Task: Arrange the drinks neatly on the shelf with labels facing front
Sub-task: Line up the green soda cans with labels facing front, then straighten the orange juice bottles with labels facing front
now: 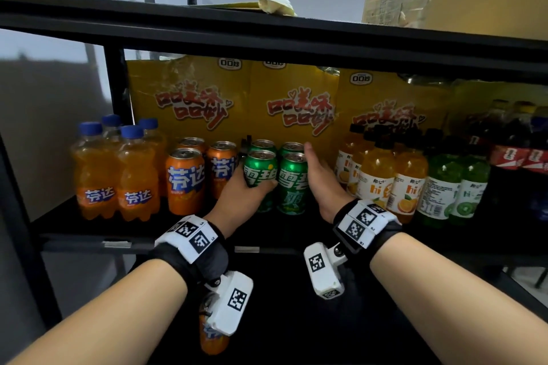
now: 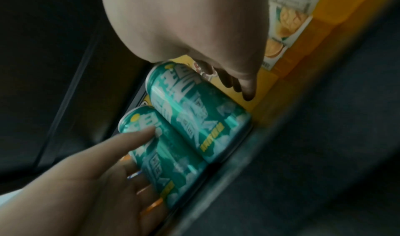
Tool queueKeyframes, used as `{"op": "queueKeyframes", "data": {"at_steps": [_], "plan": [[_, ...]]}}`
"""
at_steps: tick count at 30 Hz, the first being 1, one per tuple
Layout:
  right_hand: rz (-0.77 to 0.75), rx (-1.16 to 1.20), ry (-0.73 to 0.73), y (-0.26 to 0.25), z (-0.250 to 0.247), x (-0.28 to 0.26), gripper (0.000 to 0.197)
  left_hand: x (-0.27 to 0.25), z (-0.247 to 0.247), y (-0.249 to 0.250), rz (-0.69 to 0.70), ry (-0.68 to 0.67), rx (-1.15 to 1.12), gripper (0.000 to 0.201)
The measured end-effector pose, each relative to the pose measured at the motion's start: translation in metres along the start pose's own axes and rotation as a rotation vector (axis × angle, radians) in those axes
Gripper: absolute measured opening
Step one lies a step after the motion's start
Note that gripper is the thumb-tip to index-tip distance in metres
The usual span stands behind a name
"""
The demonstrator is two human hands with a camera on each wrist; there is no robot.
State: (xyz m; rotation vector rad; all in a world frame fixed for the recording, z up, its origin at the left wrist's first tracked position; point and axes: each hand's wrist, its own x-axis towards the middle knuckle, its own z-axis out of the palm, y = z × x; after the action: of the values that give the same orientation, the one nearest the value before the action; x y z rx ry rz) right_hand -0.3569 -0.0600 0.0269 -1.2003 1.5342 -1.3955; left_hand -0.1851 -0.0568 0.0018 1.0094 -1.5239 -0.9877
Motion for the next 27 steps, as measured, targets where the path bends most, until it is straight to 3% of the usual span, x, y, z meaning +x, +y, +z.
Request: {"op": "queueKeyframes", "data": {"at_steps": [4, 10, 16, 21, 27], "plan": [[-0.165, -0.182, 0.039, 0.004, -0.016, -0.017, 0.072, -0.013, -0.009, -0.001, -0.032, -0.06, 0.098, 0.049], [-0.346, -0.608, 0.044, 0.02, -0.043, -0.045, 0.052, -0.035, -0.025, 0.003, 0.048, -0.02, 0.505, 0.075], [-0.434, -0.924, -0.008, 0.025, -0.066, -0.07, 0.044, -0.06, -0.019, 0.008, 0.125, -0.123, 0.748, 0.059], [-0.421, -0.966, -0.02, 0.034, -0.101, -0.081, 0.042, -0.072, 0.006, 0.015, 0.169, -0.167, 0.901, 0.047], [-0.398, -0.882, 0.061, 0.048, -0.152, -0.082, 0.031, -0.067, 0.055, 0.028, 0.149, -0.168, 0.901, 0.054]]}}
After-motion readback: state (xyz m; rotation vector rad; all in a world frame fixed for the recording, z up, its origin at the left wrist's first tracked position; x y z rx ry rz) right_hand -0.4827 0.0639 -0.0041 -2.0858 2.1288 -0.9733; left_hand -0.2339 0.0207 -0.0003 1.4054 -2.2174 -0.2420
